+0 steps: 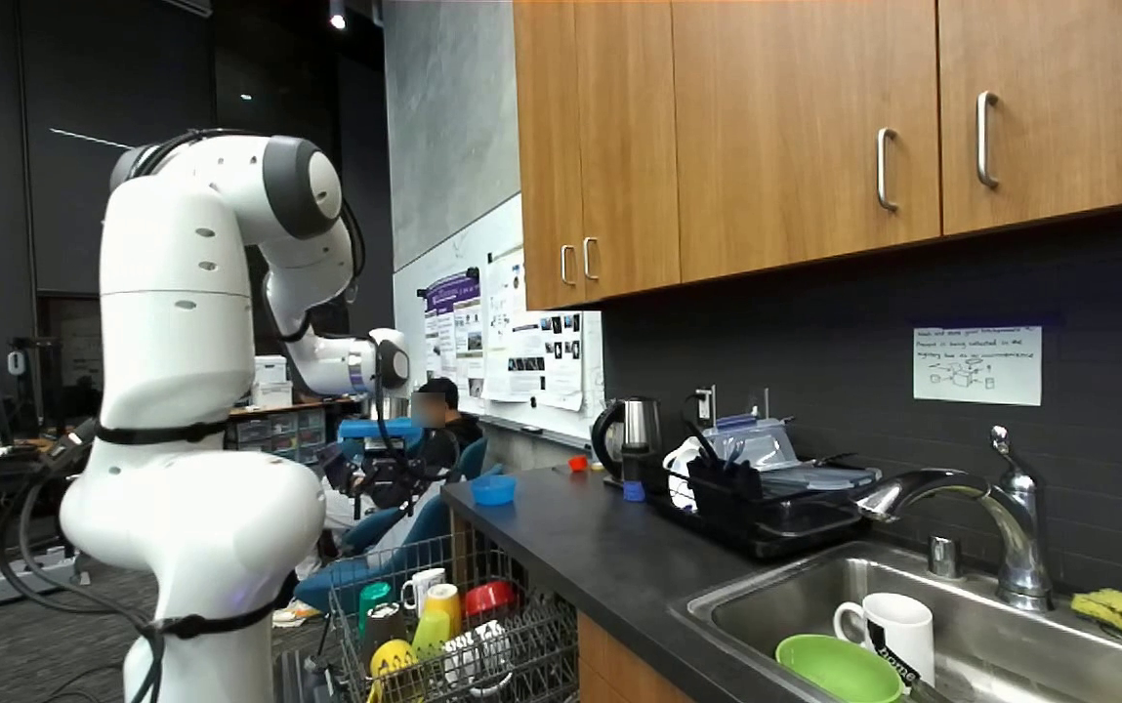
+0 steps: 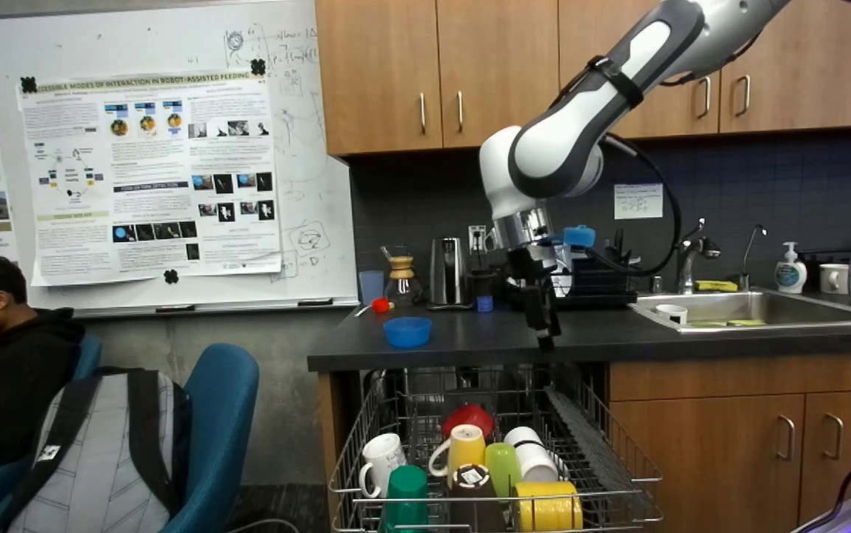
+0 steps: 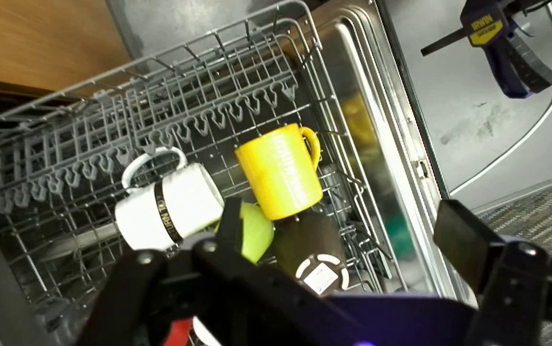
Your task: Lift the green cup in the dish washing rack and place it on the far right of the dish washing rack
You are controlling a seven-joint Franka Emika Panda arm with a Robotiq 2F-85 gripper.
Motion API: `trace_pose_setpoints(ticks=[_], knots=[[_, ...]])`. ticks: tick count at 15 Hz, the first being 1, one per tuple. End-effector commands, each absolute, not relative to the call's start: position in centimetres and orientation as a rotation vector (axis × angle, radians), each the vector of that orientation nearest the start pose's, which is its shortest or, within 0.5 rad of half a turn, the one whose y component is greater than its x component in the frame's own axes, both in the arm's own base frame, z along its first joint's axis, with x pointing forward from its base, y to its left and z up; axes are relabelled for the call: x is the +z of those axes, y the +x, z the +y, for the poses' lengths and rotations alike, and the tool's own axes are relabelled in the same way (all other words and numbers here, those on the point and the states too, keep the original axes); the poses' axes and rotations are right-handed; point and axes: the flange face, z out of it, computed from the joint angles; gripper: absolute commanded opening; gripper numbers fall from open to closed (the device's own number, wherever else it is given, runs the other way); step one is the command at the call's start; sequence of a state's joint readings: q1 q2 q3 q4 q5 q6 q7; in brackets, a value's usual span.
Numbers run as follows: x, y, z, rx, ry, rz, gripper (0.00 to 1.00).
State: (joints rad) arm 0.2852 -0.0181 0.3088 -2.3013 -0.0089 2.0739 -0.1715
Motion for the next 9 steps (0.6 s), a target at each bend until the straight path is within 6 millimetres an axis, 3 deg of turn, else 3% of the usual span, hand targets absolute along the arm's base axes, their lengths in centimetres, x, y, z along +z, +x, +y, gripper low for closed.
trace_pose_setpoints(ticks=[1,5,9], knots=[[37.2,39.6,23.5,0.340,-2.971,-1.177,1.00],[40.3,41.1,20.7,0.292,-3.008,-1.106,1.00],[42.6,42.4,19.4,0.205,-3.052,-0.996,1.00]])
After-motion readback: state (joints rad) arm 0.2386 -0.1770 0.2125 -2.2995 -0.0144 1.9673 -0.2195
